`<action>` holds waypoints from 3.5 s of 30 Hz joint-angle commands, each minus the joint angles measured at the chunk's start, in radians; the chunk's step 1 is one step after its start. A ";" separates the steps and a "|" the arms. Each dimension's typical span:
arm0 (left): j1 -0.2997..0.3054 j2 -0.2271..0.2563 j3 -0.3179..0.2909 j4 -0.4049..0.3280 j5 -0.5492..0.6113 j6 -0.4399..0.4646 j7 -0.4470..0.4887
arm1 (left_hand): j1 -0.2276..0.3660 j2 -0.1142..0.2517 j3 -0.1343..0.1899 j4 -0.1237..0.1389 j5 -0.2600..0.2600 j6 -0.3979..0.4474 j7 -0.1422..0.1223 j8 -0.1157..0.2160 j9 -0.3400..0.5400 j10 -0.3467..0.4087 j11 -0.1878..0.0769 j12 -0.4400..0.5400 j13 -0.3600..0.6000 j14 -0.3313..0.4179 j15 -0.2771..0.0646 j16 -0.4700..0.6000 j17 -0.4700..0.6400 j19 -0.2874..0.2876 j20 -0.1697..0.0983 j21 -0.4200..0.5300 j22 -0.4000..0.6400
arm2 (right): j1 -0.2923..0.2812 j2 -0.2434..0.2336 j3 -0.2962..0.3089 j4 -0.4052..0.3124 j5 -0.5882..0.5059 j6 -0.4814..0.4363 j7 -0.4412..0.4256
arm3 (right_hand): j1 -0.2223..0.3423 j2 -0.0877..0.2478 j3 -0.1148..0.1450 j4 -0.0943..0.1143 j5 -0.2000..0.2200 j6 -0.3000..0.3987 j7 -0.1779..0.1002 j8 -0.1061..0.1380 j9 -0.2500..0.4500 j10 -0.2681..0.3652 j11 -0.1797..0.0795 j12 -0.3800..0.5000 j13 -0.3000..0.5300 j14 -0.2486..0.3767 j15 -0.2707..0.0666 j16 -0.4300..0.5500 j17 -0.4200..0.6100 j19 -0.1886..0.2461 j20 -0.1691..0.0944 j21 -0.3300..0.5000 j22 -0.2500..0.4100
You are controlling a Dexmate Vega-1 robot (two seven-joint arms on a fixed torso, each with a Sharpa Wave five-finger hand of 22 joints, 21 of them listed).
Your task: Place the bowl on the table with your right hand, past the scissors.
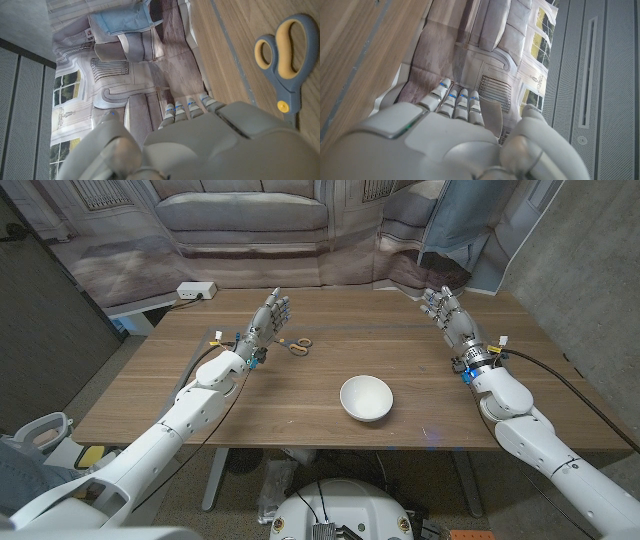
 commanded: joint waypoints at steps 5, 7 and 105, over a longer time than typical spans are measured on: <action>-0.008 0.001 0.007 0.005 0.001 0.004 -0.016 | 0.011 0.004 -0.002 -0.004 -0.002 0.001 0.003 -0.004 0.003 -0.003 0.002 -0.004 0.004 -0.001 0.002 -0.004 0.004 -0.002 -0.021 -0.003 0.002 | -0.037 -0.020 0.014 -0.031 -0.015 0.016 0.000 | 0.012 0.007 0.001 -0.009 -0.006 0.006 -0.003 -0.003 0.005 0.009 0.002 0.002 0.001 0.009 -0.002 -0.001 0.005 0.012 -0.024 -0.005 0.004; -0.009 0.000 0.008 0.003 0.001 0.005 -0.014 | 0.011 0.005 -0.002 -0.004 -0.002 0.001 0.003 -0.005 0.003 -0.003 0.002 -0.004 0.004 -0.001 0.002 -0.004 0.004 -0.002 -0.021 -0.003 0.002 | -0.041 -0.019 0.015 -0.032 -0.016 0.024 0.003 | 0.012 0.007 0.001 -0.009 -0.006 0.005 -0.003 -0.004 0.005 0.010 0.002 0.001 0.001 0.009 -0.003 -0.001 0.005 0.013 -0.024 -0.005 0.004; -0.001 0.005 0.026 -0.046 0.007 0.051 0.014 | 0.023 0.016 -0.016 -0.007 -0.013 0.010 0.006 -0.012 0.004 0.005 0.005 -0.012 0.005 0.007 0.003 -0.007 0.005 0.004 -0.021 -0.005 0.002 | -0.233 -0.029 0.104 -0.099 -0.136 0.305 0.054 | 0.043 0.020 -0.001 -0.037 -0.010 0.032 -0.031 -0.005 0.005 0.077 -0.021 0.010 0.004 0.068 -0.021 0.002 0.004 0.075 -0.031 -0.014 0.004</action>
